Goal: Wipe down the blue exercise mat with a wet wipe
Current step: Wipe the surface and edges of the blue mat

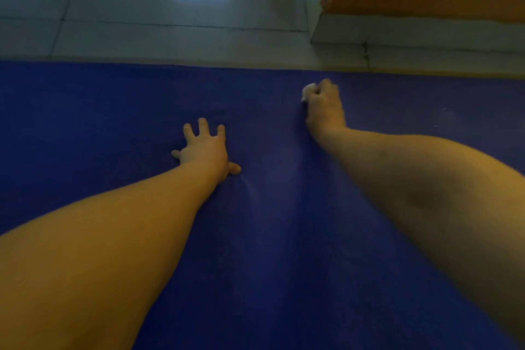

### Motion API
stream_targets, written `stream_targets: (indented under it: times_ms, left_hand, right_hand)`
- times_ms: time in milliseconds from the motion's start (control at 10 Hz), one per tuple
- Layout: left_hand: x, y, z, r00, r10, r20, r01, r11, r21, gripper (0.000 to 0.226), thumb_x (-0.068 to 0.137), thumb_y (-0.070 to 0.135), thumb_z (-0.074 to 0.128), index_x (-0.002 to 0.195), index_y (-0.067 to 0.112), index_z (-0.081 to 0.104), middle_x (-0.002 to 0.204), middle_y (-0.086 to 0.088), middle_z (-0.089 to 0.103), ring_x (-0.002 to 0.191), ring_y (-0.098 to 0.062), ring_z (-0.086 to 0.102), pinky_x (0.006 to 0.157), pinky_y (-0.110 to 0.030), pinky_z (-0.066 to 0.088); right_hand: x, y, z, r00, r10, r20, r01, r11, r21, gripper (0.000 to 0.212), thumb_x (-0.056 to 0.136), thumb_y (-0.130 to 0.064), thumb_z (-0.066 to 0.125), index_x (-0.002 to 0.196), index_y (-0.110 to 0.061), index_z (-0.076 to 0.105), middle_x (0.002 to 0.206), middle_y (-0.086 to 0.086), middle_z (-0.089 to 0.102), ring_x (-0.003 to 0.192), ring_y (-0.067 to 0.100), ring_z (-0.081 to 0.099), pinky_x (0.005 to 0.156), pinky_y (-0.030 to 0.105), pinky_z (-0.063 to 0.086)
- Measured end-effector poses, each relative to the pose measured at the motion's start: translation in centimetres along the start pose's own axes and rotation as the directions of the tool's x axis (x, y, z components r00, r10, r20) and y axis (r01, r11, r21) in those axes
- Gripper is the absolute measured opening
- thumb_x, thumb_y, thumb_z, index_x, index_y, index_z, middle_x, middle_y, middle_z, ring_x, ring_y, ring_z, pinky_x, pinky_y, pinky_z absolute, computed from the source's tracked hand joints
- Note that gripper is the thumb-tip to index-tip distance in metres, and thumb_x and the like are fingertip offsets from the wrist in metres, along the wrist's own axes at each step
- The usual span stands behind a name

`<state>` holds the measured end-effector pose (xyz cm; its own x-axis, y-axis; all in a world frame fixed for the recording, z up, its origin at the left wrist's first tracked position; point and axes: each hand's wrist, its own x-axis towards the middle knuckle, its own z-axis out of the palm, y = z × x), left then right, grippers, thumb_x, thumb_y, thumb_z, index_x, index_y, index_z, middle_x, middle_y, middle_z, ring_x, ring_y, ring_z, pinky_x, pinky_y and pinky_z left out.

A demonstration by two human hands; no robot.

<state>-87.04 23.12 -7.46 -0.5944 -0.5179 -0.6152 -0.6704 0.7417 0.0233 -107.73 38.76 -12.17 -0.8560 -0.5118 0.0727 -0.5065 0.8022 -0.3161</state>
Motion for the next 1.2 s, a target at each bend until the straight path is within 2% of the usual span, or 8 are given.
stream_targets:
  times_ms: [100, 200, 400, 500, 600, 700, 1000, 1200]
  left_hand:
    - [0.1, 0.1, -0.2, 1.0, 0.0, 0.003, 0.0, 1.0, 0.008, 0.116, 0.077, 0.062, 0.076, 0.16, 0.033, 0.0, 0.166, -0.005, -0.016, 0.151, -0.04, -0.012, 0.109, -0.071, 0.03]
    - [0.3, 0.1, -0.3, 1.0, -0.013, 0.007, 0.014, 1.0, -0.004, 0.116, 0.077, 0.059, 0.077, 0.16, 0.033, 0.001, 0.166, -0.004, -0.015, 0.151, -0.039, -0.012, 0.11, -0.071, 0.029]
    - [0.4, 0.0, -0.3, 1.0, -0.024, 0.009, 0.025, 1.0, -0.008, 0.115, 0.079, 0.056, 0.078, 0.16, 0.034, 0.0, 0.166, -0.003, -0.016, 0.151, -0.038, -0.013, 0.11, -0.07, 0.029]
    - [0.4, 0.0, -0.3, 1.0, -0.018, 0.011, 0.018, 1.0, 0.01, 0.117, 0.077, 0.06, 0.077, 0.16, 0.033, -0.001, 0.165, -0.004, -0.016, 0.151, -0.039, -0.012, 0.109, -0.07, 0.031]
    - [0.4, -0.1, -0.2, 1.0, -0.013, 0.016, 0.012, 1.0, 0.017, 0.118, 0.077, 0.061, 0.077, 0.16, 0.033, -0.002, 0.165, -0.004, -0.017, 0.151, -0.039, -0.013, 0.109, -0.071, 0.03]
    - [0.5, -0.1, -0.3, 1.0, -0.011, 0.023, 0.011, 1.0, 0.01, 0.117, 0.078, 0.06, 0.076, 0.16, 0.033, -0.003, 0.165, -0.005, -0.018, 0.151, -0.04, -0.014, 0.111, -0.072, 0.027]
    - [0.6, -0.2, -0.3, 1.0, -0.007, 0.011, 0.007, 1.0, 0.004, 0.116, 0.079, 0.057, 0.077, 0.16, 0.032, -0.002, 0.165, -0.005, -0.017, 0.151, -0.04, -0.013, 0.111, -0.071, 0.028]
    - [0.5, -0.1, -0.4, 1.0, -0.005, 0.017, 0.004, 1.0, 0.024, 0.117, 0.078, 0.06, 0.076, 0.16, 0.032, -0.003, 0.165, -0.006, -0.017, 0.151, -0.04, -0.013, 0.11, -0.071, 0.028]
  right_hand:
    - [1.1, -2.4, 1.1, 0.995, 0.101, 0.007, -0.101, 0.995, -0.005, 0.03, 0.097, -0.005, 0.045, 0.123, 0.0, 0.057, 0.133, 0.024, 0.046, 0.121, 0.036, 0.047, 0.094, 0.039, 0.038]
    - [0.3, -9.6, 3.7, 0.997, 0.067, 0.044, -0.075, 0.975, 0.211, 0.02, 0.093, -0.015, 0.046, 0.104, -0.005, 0.06, 0.112, 0.018, 0.059, 0.095, 0.03, 0.056, 0.076, 0.039, 0.043]
    - [-1.5, -13.7, 3.2, 0.899, -0.388, 0.204, 0.328, 0.904, 0.273, 0.018, 0.102, -0.018, 0.044, 0.104, -0.009, 0.059, 0.11, 0.009, 0.057, 0.096, 0.026, 0.055, 0.081, 0.039, 0.043]
    - [1.3, -8.8, 2.6, 0.962, -0.255, 0.099, 0.235, 0.956, 0.178, 0.017, 0.095, -0.031, 0.045, 0.087, -0.022, 0.058, 0.095, 0.003, 0.062, 0.085, 0.02, 0.058, 0.081, 0.045, 0.047]
    - [4.3, -3.6, 1.2, 0.987, 0.149, 0.068, -0.155, 0.983, 0.098, 0.028, 0.094, -0.031, 0.039, 0.096, -0.02, 0.064, 0.105, 0.006, 0.066, 0.096, 0.027, 0.063, 0.073, 0.032, 0.043]
    - [5.2, -3.1, -0.4, 0.965, 0.244, 0.099, -0.255, 0.96, 0.114, 0.042, 0.102, -0.015, 0.029, 0.13, 0.004, 0.053, 0.139, 0.022, 0.049, 0.128, 0.039, 0.049, 0.075, 0.021, 0.03]
    - [1.7, -14.8, 2.6, 0.956, -0.088, 0.279, 0.01, 0.963, 0.268, 0.032, 0.104, -0.009, 0.035, 0.125, 0.004, 0.055, 0.129, 0.024, 0.052, 0.117, 0.036, 0.051, 0.088, 0.035, 0.04]
    - [4.0, -4.9, 1.4, 0.988, -0.113, 0.109, 0.105, 0.991, 0.081, 0.022, 0.092, -0.034, 0.045, 0.089, -0.02, 0.061, 0.093, -0.003, 0.064, 0.088, 0.021, 0.06, 0.069, 0.035, 0.041]
